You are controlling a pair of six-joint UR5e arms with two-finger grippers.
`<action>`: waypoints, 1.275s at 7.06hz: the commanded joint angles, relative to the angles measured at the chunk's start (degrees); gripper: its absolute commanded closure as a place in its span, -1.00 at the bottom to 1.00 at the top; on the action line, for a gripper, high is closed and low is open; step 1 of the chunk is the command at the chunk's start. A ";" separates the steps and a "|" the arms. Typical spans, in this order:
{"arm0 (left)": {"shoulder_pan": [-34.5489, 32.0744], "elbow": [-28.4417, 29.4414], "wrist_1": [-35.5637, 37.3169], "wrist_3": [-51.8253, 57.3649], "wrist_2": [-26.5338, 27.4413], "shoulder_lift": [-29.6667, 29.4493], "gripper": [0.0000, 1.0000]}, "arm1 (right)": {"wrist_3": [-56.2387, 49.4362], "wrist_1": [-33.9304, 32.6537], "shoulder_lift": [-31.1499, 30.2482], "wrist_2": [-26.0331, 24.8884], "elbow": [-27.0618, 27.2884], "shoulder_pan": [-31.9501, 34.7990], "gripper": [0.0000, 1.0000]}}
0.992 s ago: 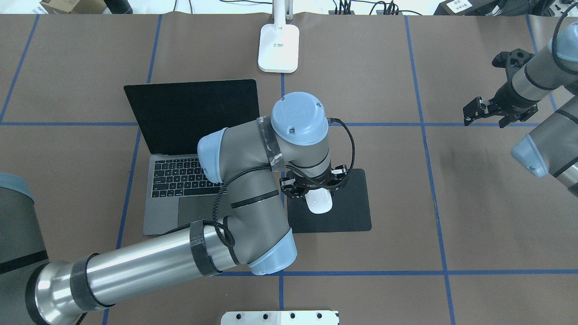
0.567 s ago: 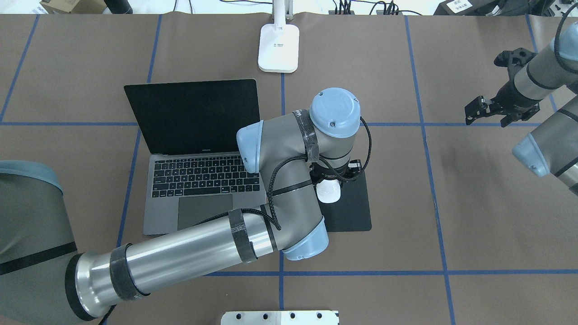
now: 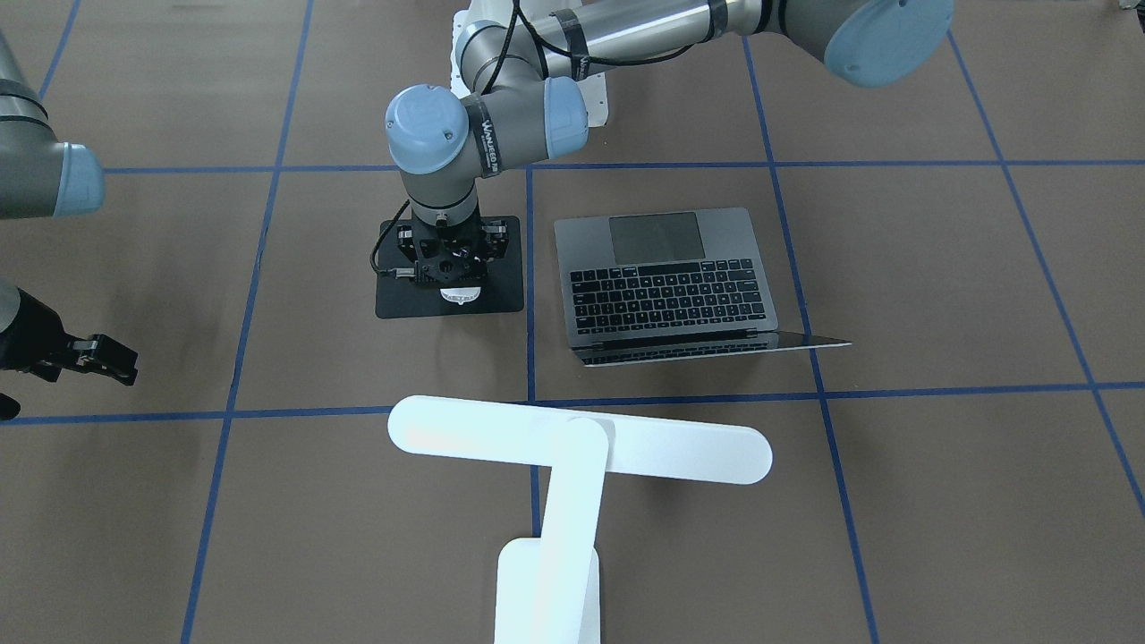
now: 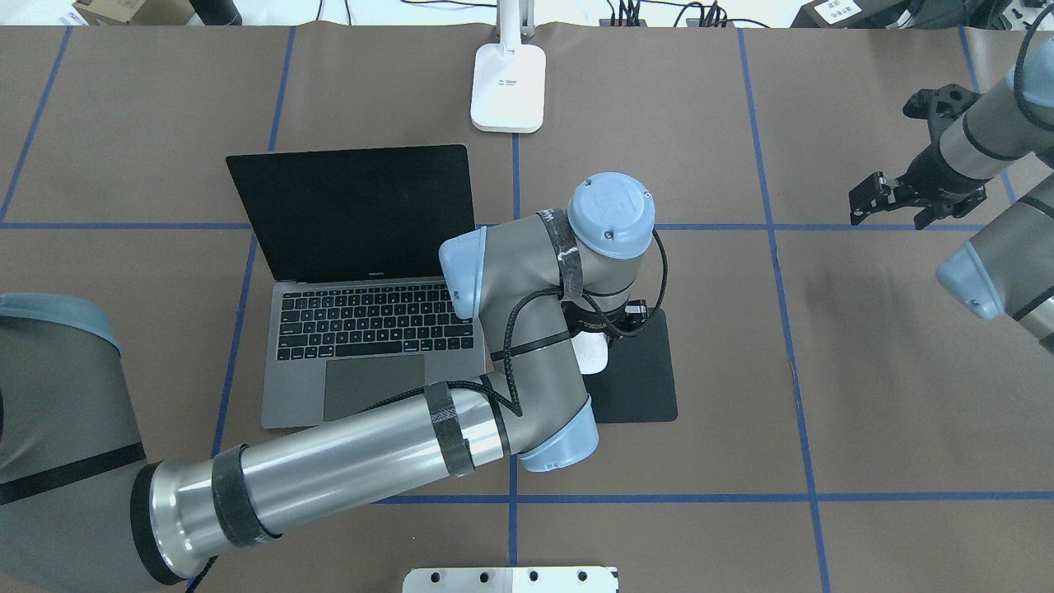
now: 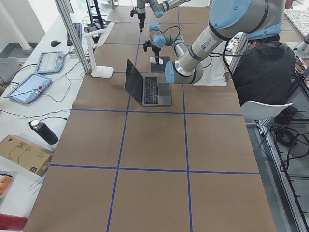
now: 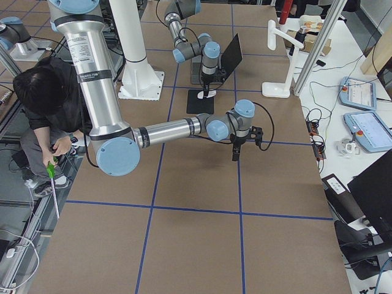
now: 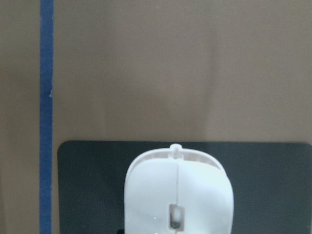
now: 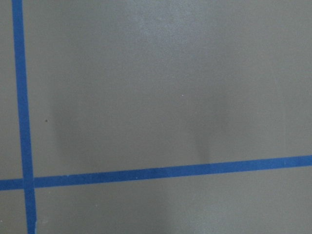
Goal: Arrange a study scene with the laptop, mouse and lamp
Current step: 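Lower the white mouse onto the black pad with the left gripper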
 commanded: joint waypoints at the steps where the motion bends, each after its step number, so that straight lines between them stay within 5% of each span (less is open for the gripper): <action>1: 0.45 0.13 0.00 0.29 0.02 -0.04 0.36 | 0.00 0.00 0.12 0.09 -0.03 0.09 -0.99; 3: 0.97 0.04 1.05 0.82 0.02 -0.31 0.35 | 0.00 0.00 0.12 0.00 -0.12 0.09 -0.99; 5: 1.67 0.04 1.15 0.82 0.02 -0.40 0.10 | 0.00 0.00 0.21 0.00 -0.20 0.01 -0.99; 7: 1.85 0.04 1.15 0.91 0.54 -0.13 -0.88 | 0.00 0.00 0.29 -0.09 -0.29 0.01 -0.99; 9: 2.38 -0.22 1.84 0.82 1.16 -0.22 -0.98 | 0.00 0.00 0.38 -0.09 -0.38 0.01 -0.99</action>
